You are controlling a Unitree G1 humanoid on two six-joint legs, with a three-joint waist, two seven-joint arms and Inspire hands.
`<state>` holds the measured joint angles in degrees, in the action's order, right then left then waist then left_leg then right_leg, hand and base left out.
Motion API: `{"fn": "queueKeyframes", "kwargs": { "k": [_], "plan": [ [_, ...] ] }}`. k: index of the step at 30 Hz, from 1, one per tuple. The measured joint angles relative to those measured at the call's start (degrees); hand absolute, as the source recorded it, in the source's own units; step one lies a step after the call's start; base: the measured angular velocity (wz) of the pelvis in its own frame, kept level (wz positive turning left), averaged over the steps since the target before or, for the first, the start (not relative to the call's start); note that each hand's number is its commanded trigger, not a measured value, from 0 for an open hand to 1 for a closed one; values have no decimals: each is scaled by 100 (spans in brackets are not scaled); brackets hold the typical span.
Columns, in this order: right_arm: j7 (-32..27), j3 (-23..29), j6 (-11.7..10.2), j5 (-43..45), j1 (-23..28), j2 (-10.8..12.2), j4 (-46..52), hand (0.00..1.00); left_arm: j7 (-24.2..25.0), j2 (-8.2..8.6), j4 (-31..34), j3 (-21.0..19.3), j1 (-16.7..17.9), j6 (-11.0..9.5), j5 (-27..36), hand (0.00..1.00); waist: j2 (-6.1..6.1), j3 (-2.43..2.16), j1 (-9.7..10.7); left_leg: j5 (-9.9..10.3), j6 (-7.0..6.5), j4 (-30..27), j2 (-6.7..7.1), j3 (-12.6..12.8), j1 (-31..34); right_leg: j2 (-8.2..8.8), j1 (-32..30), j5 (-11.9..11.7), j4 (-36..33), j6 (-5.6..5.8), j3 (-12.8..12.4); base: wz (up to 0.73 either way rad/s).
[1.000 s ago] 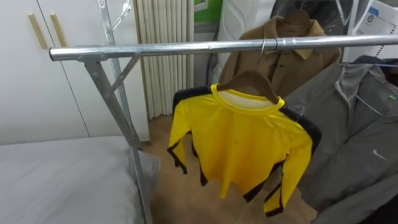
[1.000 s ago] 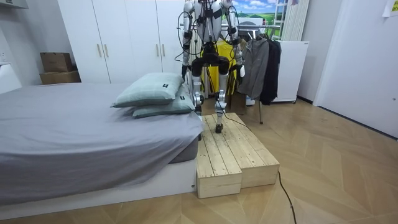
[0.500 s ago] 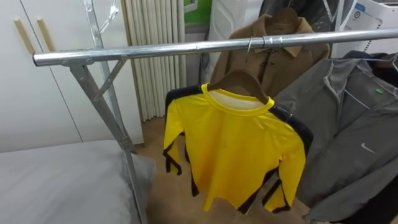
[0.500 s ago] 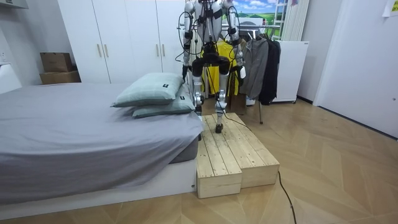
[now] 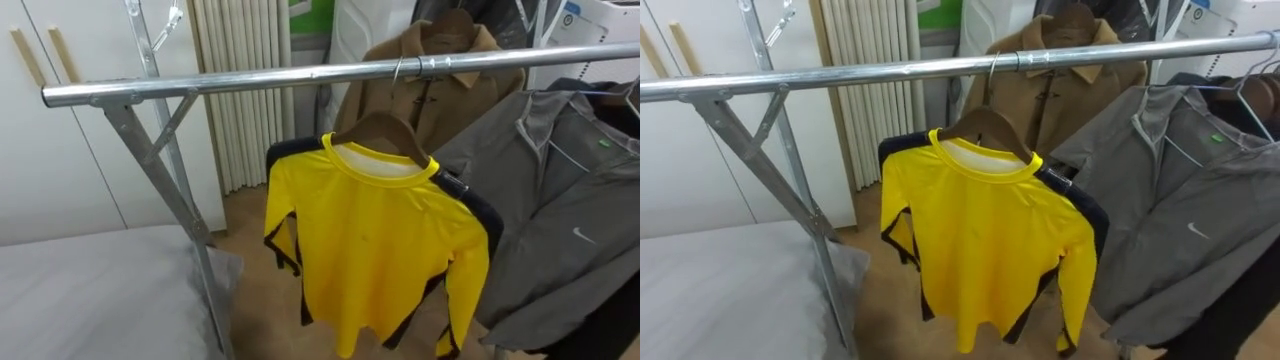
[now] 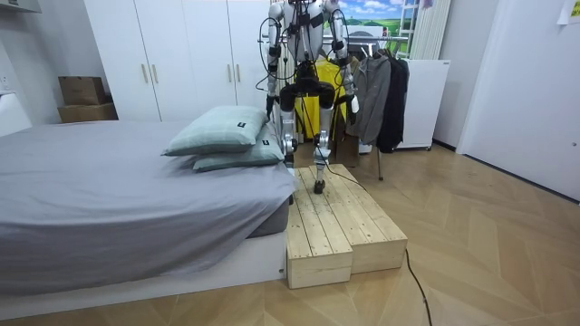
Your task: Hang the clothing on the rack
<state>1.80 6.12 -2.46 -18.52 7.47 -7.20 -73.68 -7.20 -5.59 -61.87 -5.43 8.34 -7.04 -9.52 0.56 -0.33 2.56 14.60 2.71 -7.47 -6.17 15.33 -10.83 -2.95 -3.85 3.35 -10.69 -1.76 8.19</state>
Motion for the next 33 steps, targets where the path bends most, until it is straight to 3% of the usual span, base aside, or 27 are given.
{"fn": "queueKeyframes", "kwargs": {
  "k": [24,33],
  "plan": [
    [79,11,262,-157,40,-16,59,0,24,-6,3,-2,-3,125,11,0,18,7,13,0,1,-2,-4,41,-14,-14,-1,-3,-2,-9,-20,0],
    [-48,-79,285,97,-21,-50,261,0,10,-15,5,-6,-16,124,106,0,27,20,-14,-1,4,-30,-36,1,74,-9,-45,76,-16,-107,88,3]
  ]
}}
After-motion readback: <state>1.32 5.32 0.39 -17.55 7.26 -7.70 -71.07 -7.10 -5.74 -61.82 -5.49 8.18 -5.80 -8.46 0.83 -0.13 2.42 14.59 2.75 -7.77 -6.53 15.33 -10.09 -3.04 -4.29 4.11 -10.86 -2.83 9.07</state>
